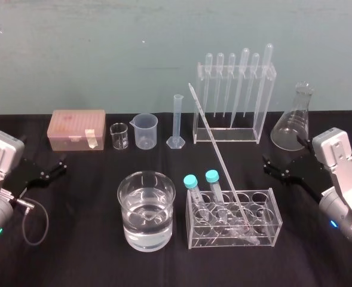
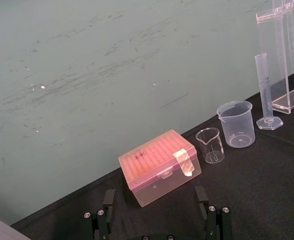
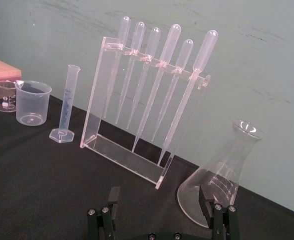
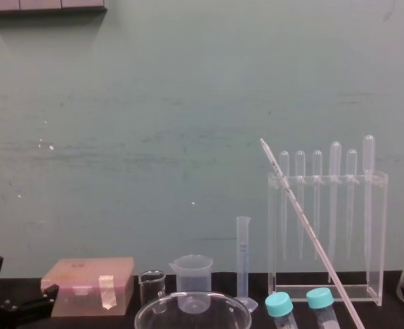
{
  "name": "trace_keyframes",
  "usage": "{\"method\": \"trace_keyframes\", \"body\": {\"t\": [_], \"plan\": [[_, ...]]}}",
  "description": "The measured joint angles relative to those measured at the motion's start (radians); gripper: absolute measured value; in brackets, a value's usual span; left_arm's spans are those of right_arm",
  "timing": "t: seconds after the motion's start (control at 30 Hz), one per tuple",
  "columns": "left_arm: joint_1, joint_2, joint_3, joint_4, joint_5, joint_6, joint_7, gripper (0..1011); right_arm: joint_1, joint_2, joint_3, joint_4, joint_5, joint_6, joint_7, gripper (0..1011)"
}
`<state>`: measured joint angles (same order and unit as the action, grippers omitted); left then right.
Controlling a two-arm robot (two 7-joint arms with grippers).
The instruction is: Hold the thermometer with one hand and immerse one end into the beaker, then reinsert it into the test tube rack.
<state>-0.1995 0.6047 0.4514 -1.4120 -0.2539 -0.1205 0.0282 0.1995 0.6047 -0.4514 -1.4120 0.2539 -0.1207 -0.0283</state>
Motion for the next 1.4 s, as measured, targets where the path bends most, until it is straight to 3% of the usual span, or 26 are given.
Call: {"method": "trace_keyframes", "body": {"t": [1.4], "plan": [[0.000,0.000,0.000,0.000,0.000,0.000,0.000,1008,0.000,0.000,0.000,0.000,0.000,0.000,0.000,1003]]}}
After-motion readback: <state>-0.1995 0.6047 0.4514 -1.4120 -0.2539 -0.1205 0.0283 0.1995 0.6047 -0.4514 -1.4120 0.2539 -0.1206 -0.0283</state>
